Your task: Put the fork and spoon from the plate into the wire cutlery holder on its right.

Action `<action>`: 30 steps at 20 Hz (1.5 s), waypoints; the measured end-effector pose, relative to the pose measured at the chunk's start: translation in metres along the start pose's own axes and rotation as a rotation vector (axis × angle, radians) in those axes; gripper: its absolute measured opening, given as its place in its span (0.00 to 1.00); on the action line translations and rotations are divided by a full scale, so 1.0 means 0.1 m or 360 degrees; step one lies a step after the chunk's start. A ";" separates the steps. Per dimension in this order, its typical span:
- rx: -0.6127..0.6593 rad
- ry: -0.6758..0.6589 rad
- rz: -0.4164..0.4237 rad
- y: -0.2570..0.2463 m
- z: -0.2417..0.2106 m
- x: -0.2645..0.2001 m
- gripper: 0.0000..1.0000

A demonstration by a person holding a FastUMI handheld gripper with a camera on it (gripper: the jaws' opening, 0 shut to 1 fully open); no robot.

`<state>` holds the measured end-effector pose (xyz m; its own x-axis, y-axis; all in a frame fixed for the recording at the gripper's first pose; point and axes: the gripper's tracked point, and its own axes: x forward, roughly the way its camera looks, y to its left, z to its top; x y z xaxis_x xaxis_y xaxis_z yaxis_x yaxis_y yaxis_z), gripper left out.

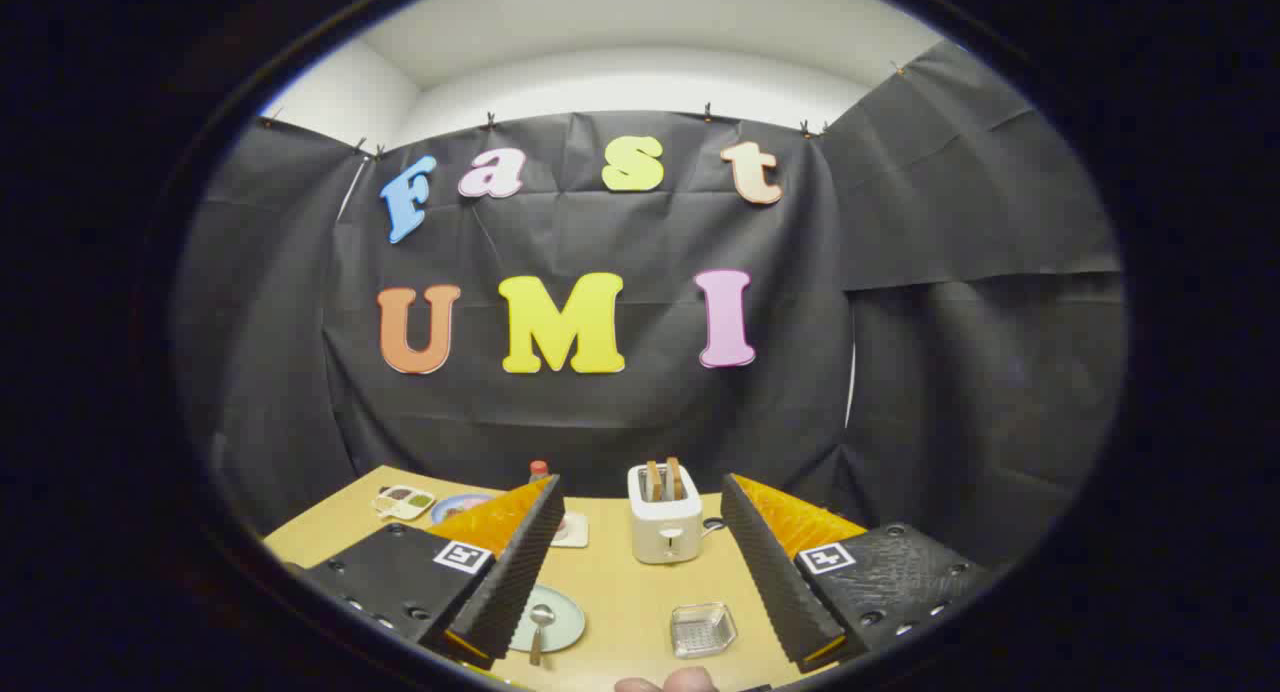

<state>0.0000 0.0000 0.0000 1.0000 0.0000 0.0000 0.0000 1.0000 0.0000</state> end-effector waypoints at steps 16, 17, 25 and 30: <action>-0.0010 0.0010 0.0144 0.50 0.10 0.05 0.95; -0.0011 0.0017 0.0150 0.54 0.08 0.07 0.95; -0.0015 0.0030 0.0170 0.66 -0.05 0.13 0.95; -0.0098 0.0233 0.0219 0.85 -0.58 0.19 0.95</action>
<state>0.0191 0.0854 -0.0582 0.9799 0.1319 -0.1496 -0.1409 0.9887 -0.0512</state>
